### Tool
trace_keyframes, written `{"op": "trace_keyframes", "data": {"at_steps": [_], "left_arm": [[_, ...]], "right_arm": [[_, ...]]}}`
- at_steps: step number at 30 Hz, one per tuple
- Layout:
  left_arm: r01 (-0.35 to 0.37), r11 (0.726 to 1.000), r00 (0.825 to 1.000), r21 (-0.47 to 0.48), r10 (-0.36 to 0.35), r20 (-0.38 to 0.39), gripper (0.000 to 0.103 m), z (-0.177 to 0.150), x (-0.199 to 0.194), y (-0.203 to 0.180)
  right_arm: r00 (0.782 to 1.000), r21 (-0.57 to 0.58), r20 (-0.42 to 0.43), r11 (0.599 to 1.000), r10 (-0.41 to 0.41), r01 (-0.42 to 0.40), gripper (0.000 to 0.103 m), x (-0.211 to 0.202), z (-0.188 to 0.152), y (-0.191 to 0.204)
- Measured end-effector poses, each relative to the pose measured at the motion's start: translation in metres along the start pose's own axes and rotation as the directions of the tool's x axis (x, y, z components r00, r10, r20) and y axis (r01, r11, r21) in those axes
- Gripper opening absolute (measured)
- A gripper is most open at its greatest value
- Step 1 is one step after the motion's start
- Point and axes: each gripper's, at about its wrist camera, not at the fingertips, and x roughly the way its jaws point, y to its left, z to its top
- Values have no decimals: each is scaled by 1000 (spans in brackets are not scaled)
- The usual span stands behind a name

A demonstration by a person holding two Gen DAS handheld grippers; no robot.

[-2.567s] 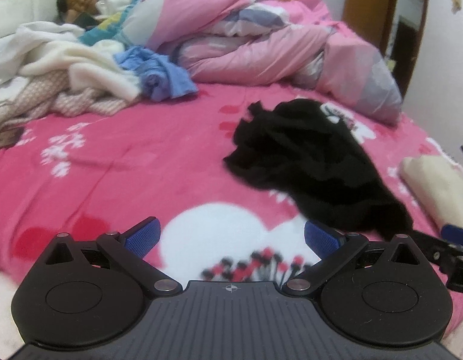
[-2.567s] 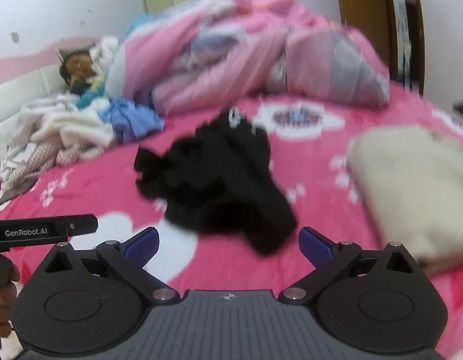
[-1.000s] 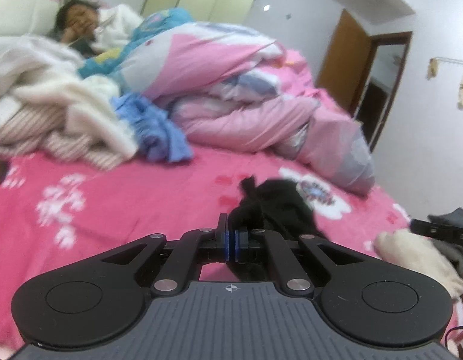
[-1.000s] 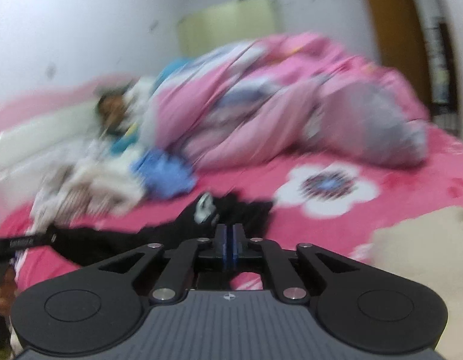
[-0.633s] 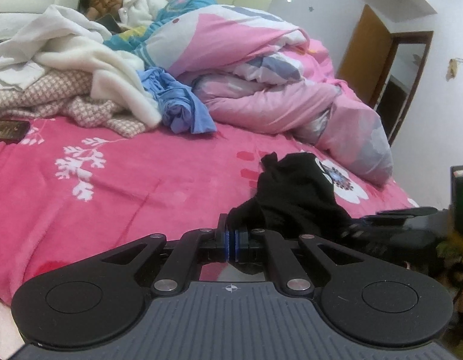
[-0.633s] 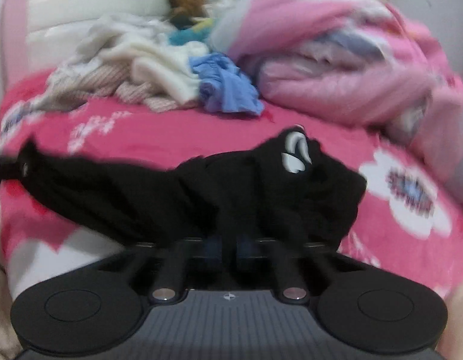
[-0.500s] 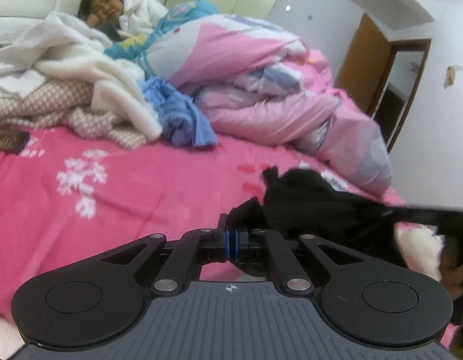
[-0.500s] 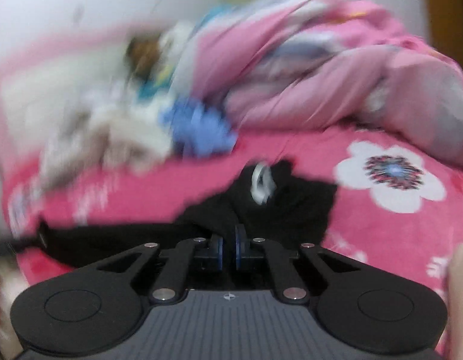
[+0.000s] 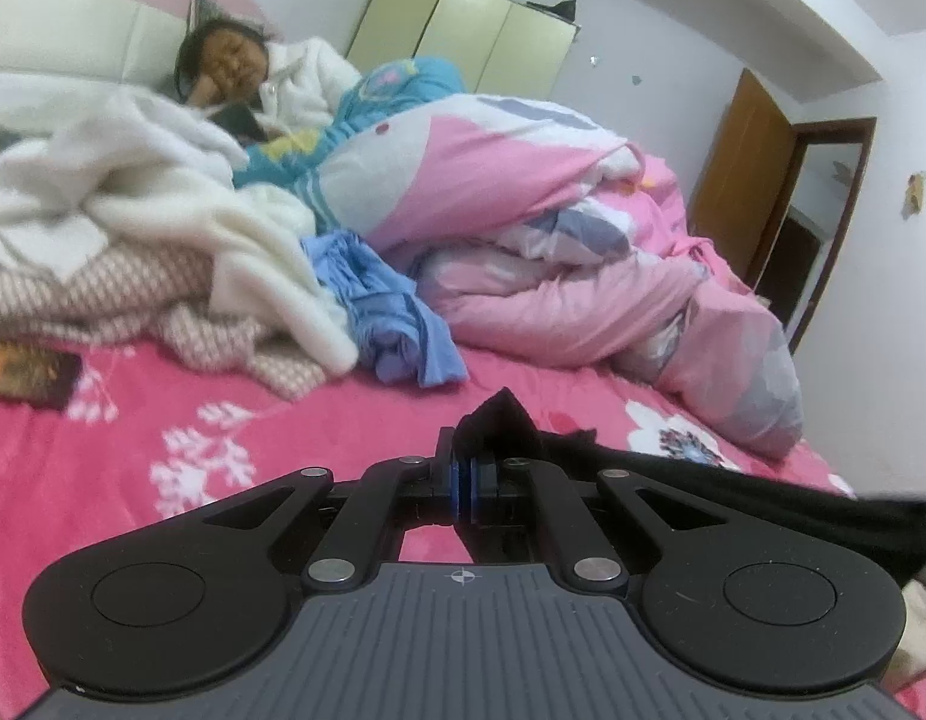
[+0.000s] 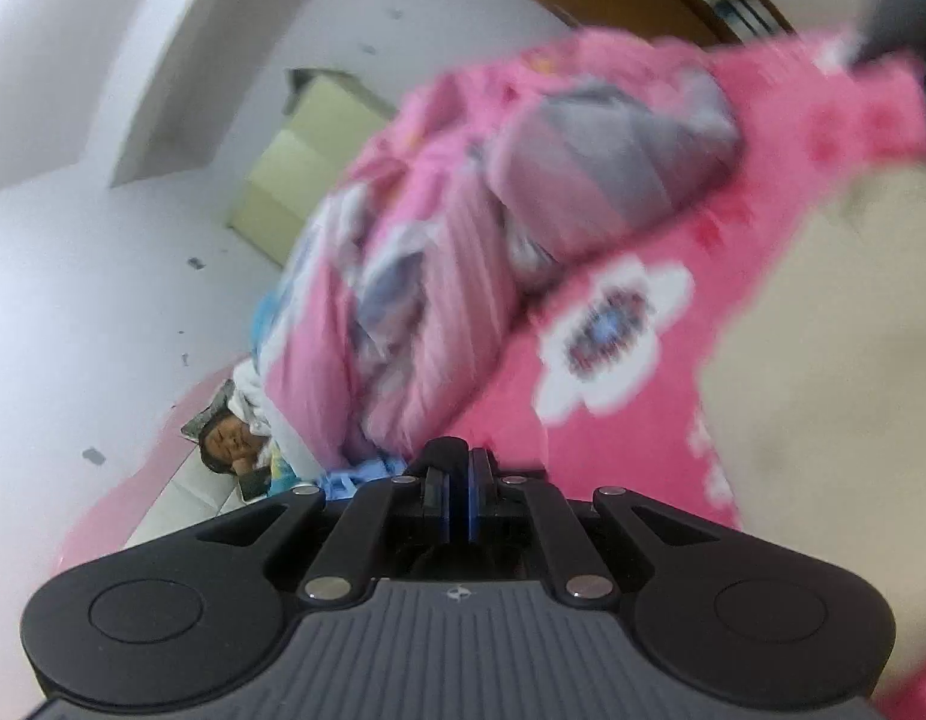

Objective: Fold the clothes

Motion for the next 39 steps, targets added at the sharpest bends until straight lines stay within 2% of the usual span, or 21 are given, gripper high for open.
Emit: {"op": "trace_keyframes", "data": {"at_steps": [3,5,7,10,13,14,15,17,19,20,22,24,25,26,27,28,30,32,34,36,39], "left_arm": [[-25,999,998,35,27,-60,1,-6,15,-2],[-43,997,993,63,50,-104,1,-11,26,-2],[-55,996,989,70,64,-135,1,-17,29,1],[-67,994,982,87,81,-170,3,-23,23,6],[-91,994,970,64,103,-221,13,-28,15,16],[-115,992,967,48,122,-224,19,-30,10,20],[-134,990,966,35,138,-218,22,-30,3,24],[-165,986,967,10,164,-197,27,-28,-11,31],[-177,984,970,-14,171,-174,28,-24,-24,35],[-166,986,972,-21,160,-169,28,-21,-28,34],[-129,991,978,-31,122,-167,30,-17,-34,30],[-27,999,978,-45,17,-206,33,-17,-31,13],[32,998,971,-50,-43,-237,35,-19,-26,3],[104,993,953,-52,-114,-279,41,-23,-21,-10],[180,982,926,-55,-188,-326,44,-28,-15,-24],[238,970,899,-54,-241,-365,52,-33,-10,-37],[319,948,855,-15,-294,-427,55,-46,0,-64],[354,932,839,77,-280,-467,56,-58,11,-92],[349,923,845,163,-235,-479,56,-65,23,-112],[349,914,848,208,-213,-485,56,-67,38,-126],[327,895,864,303,-152,-481,56,-66,62,-144]], "right_arm": [[989,-63,-84,991,-124,119,8,9,-21,-14],[962,-171,-111,958,-249,228,8,14,-32,-12],[957,-282,-77,926,-281,250,8,10,-39,-2],[961,-370,-62,901,-268,227,9,4,-42,11],[970,-404,-88,898,-227,174,9,6,-44,17],[974,-401,-115,906,-196,135,8,10,-45,19],[979,-392,-145,917,-146,79,7,11,-48,22],[971,-366,-237,926,-3,-87,7,15,-56,34],[928,-380,-351,886,127,-265,7,26,-74,54],[891,-389,-418,852,176,-351,7,33,-87,66],[805,-392,-551,783,220,-482,7,47,-116,86],[719,-395,-659,713,219,-580,7,60,-149,102],[687,-396,-697,689,204,-607,7,66,-164,107],[662,-397,-726,673,186,-624,7,70,-177,112],[642,-395,-747,660,174,-639,7,73,-189,115],[631,-399,-758,648,165,-648,7,75,-197,118],[629,-408,-762,637,156,-653,7,72,-205,121],[637,-409,-753,640,167,-651,7,67,-202,118],[645,-402,-740,645,190,-650,7,60,-193,114],[657,-399,-725,651,207,-646,7,52,-186,109],[672,-394,-703,660,231,-640,7,41,-177,103]]}}
